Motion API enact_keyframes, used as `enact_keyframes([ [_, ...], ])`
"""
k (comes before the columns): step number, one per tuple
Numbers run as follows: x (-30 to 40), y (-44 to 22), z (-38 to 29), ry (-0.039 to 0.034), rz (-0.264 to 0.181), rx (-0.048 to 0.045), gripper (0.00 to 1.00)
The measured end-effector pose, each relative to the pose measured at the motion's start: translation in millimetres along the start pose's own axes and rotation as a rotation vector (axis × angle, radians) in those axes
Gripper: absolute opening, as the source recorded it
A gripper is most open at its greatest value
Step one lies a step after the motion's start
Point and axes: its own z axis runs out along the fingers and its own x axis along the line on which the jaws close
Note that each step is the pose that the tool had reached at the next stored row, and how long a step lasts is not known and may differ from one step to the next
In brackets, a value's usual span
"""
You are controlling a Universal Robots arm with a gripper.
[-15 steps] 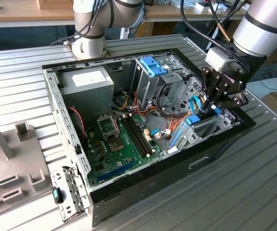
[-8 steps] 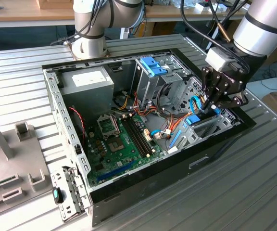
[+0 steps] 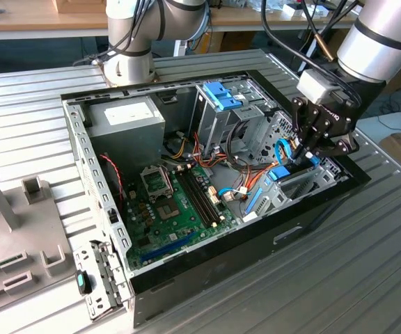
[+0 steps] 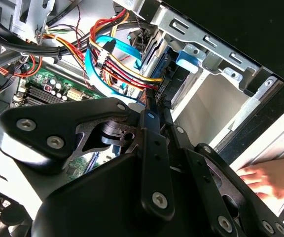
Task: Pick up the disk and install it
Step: 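Insert the first disk wire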
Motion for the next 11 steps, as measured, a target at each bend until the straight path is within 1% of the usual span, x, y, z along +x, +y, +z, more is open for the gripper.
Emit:
enact_keyframes([
  [6, 0.0, 0.0, -1.0, 0.0, 0.004, 0.0, 0.17],
  [8, 0.0, 0.0, -0.6, -0.0036, 0.004, -0.0002, 0.17],
  [11, 0.0, 0.0, 0.6, -0.0052, 0.004, -0.0003, 0.17],
])
